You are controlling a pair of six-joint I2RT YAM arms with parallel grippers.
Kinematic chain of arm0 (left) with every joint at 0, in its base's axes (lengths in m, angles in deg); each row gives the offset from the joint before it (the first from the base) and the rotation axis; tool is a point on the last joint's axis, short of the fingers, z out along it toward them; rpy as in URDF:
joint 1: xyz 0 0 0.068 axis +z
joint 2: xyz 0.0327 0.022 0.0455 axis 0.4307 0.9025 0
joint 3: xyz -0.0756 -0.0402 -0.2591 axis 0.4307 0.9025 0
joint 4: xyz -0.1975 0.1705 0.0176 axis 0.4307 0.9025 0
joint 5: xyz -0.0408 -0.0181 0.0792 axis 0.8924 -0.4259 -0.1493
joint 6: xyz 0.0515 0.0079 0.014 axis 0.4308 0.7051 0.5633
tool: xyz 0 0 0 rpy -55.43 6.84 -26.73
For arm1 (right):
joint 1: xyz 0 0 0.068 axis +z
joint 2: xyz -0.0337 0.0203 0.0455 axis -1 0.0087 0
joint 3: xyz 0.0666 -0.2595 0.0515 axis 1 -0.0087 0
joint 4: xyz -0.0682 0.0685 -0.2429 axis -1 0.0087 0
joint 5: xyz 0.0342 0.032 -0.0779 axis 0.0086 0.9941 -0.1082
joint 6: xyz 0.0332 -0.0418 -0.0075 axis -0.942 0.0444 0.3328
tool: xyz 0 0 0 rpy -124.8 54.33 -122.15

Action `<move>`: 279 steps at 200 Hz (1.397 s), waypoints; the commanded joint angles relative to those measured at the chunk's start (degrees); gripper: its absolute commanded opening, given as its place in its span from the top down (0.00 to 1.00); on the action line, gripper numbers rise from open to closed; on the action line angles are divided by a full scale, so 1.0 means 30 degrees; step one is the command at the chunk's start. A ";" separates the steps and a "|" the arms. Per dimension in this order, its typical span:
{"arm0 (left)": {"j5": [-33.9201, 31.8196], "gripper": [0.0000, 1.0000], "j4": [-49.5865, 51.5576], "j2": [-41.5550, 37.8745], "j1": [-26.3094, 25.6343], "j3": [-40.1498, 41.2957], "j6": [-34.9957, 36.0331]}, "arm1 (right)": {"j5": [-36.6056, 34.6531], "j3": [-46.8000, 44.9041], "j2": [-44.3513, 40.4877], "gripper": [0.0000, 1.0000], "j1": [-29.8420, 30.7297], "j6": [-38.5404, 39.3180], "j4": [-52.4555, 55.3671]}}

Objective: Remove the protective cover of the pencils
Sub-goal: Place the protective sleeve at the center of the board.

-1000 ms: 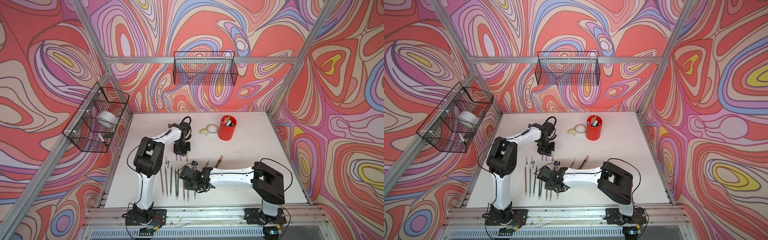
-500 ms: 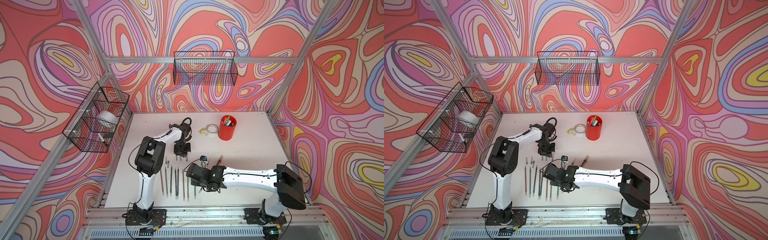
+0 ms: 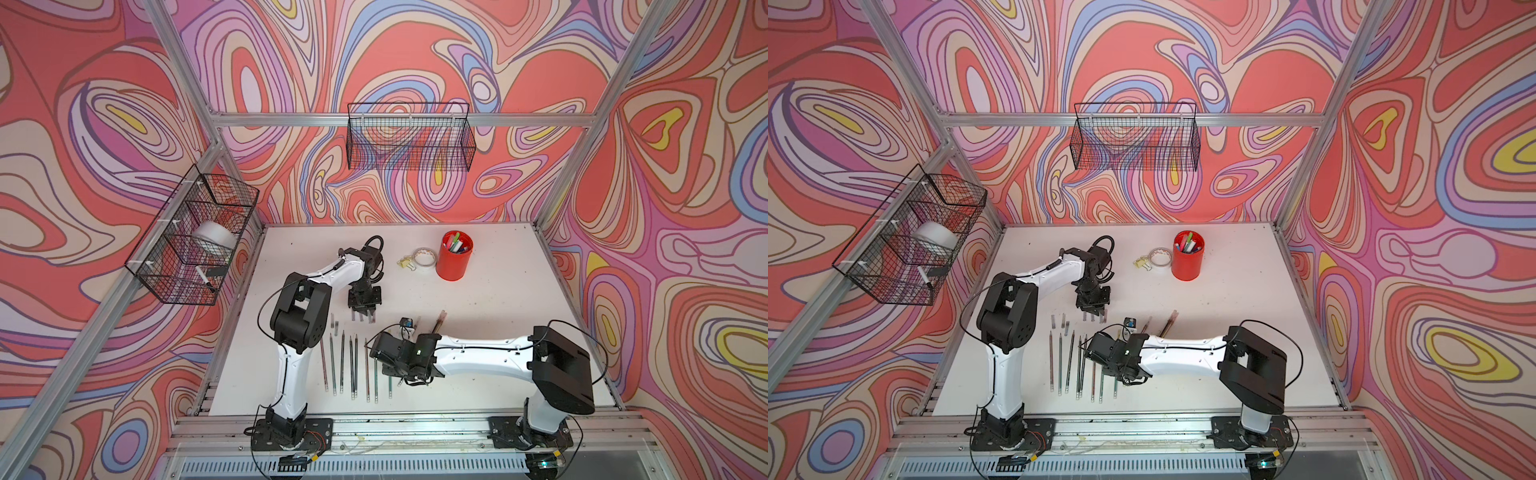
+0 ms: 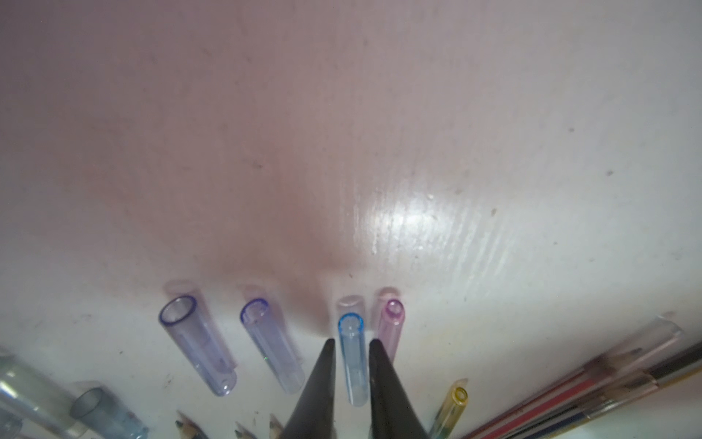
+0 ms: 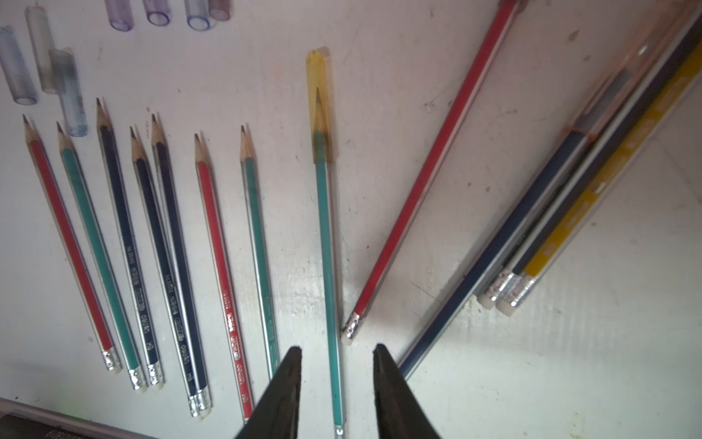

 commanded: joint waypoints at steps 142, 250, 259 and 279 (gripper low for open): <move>-0.0703 0.69 -0.0360 -0.2168 -0.0055 0.0014 0.0167 | 0.0810 0.2132 0.2895 0.71 -0.0277 0.0593 0.1238; -0.0990 0.69 -0.1205 -0.3578 -0.0055 0.0662 0.0066 | 0.1102 0.3408 0.4440 0.77 -0.0287 0.0777 0.2392; -0.1091 0.69 -0.1344 -0.3810 -0.0055 0.0785 0.0071 | 0.1124 0.3499 0.4587 0.77 -0.0306 0.0748 0.2534; -0.1367 0.69 -0.1704 -0.4435 -0.0055 0.1085 0.0004 | 0.1200 0.3631 0.4830 0.77 -0.0313 0.0675 0.2768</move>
